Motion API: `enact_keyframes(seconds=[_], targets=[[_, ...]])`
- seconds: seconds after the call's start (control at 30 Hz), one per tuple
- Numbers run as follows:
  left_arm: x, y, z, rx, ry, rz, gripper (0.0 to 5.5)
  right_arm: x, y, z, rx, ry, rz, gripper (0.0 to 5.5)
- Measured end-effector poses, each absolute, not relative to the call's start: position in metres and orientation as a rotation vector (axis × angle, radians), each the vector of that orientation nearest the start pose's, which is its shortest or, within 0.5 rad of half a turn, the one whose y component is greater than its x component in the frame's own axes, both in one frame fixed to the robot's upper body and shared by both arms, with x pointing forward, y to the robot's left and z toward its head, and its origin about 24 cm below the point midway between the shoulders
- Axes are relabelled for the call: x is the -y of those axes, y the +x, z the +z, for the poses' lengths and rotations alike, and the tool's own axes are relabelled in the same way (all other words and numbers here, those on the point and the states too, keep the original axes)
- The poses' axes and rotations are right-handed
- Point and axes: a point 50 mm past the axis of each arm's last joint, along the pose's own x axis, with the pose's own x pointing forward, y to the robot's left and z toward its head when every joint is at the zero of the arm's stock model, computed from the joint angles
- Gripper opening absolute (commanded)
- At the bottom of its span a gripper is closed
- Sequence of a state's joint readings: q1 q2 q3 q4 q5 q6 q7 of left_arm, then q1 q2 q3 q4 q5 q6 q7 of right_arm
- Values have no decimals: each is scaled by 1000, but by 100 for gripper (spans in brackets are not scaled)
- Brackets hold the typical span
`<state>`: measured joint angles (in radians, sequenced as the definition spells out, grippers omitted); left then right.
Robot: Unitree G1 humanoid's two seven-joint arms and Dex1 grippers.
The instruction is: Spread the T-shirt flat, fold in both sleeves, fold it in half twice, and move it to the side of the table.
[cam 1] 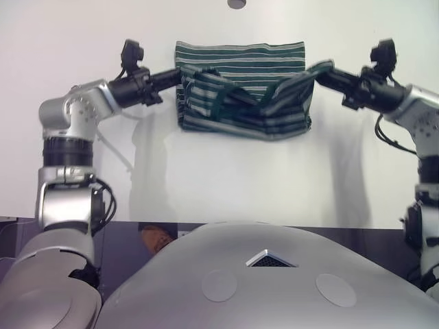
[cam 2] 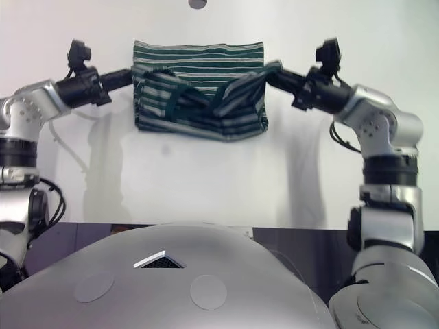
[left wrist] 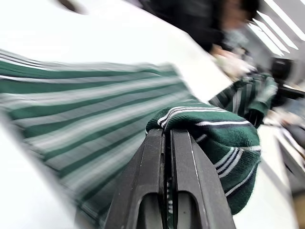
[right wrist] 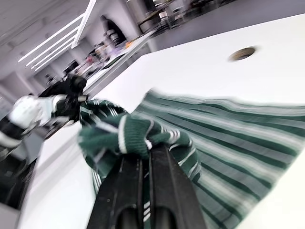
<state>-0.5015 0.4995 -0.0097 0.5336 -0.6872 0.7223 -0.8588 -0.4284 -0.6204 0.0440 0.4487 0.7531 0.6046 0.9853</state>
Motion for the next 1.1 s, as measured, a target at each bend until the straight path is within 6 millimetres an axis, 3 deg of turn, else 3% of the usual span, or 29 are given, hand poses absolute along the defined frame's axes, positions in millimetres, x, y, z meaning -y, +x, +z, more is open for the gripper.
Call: enact_keyframes(seconds=[0.1,0.17,0.27,0.43,0.53,0.63,0.7,0.77,0.83,0.9,1.0,1.1], targets=[[-196,335,42,-584,-502,-619,5,213,327,46,-505,437,735,0],[-197,347,35,-607,-465,-490,50,198,342,34,-558,390,635,57],[-200,350,29,-592,-485,-402,101,194,347,24,-572,409,527,113],[-212,354,27,-558,-642,-214,101,208,349,24,-528,511,381,113],[-216,356,30,-495,-682,-183,103,211,348,26,-475,441,406,92],[-221,357,60,-225,-590,-396,67,209,351,44,-307,263,488,34],[-204,343,77,-141,-461,-667,31,196,348,53,-238,147,595,1],[-175,313,68,-233,-260,-985,4,176,336,48,-242,9,738,0],[-155,289,47,-373,-73,-1152,4,158,324,32,-316,-122,849,0],[-148,277,37,-450,43,-1225,4,149,317,22,-384,-300,914,0],[-144,272,25,-497,218,-1241,4,151,312,29,-420,-540,1004,0],[-150,269,27,-503,322,-1256,4,155,292,33,-445,-583,1082,0]])
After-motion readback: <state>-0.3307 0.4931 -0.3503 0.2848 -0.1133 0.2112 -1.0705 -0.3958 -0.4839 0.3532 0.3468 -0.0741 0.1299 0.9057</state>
